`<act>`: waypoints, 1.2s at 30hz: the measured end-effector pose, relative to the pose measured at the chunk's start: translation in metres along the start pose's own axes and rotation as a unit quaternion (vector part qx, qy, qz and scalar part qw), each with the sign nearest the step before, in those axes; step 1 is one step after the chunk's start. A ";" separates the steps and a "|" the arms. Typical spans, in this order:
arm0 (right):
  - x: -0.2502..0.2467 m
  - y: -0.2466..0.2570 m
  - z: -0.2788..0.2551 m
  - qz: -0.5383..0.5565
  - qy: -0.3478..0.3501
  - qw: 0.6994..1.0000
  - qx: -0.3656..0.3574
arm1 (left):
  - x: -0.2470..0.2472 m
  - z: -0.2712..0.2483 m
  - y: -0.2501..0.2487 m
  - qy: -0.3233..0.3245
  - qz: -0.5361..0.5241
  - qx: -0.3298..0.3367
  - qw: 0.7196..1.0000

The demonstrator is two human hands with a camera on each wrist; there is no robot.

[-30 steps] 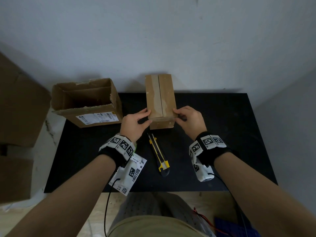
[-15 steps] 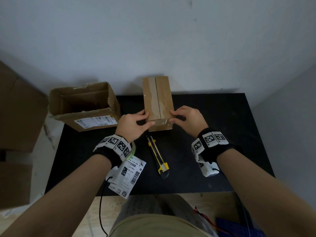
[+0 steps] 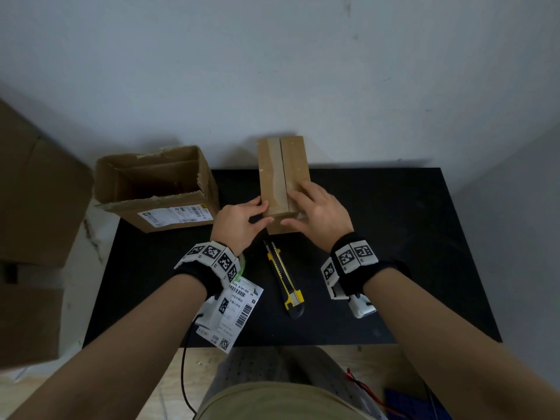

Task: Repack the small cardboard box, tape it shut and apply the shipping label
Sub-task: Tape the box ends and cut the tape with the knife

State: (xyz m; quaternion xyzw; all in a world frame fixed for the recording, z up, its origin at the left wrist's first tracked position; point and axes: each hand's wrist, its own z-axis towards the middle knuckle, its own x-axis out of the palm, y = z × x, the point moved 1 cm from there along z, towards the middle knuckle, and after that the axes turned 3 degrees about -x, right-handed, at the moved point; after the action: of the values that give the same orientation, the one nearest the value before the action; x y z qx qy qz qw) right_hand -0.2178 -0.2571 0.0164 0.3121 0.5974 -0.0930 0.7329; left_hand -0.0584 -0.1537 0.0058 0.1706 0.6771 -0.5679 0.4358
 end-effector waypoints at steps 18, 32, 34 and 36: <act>-0.025 -0.040 -0.012 0.017 -0.025 0.988 0.152 | -0.018 0.005 -0.003 0.086 0.018 -0.012 0.996; 0.001 0.061 0.020 0.082 -0.005 0.943 0.324 | -0.041 0.027 -0.004 0.193 0.110 0.078 0.972; 0.008 0.070 0.026 0.054 -0.010 0.931 0.361 | -0.043 0.033 -0.004 0.216 0.118 0.082 0.966; 0.012 0.074 0.030 0.041 -0.011 0.922 0.384 | -0.046 0.038 -0.004 0.237 0.132 0.098 0.957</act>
State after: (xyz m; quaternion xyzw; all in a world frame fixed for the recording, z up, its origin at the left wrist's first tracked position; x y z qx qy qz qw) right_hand -0.1519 -0.2127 0.0334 0.5928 0.4943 -0.2886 0.5666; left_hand -0.0208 -0.1773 0.0449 0.4302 0.6735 -0.5122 0.3146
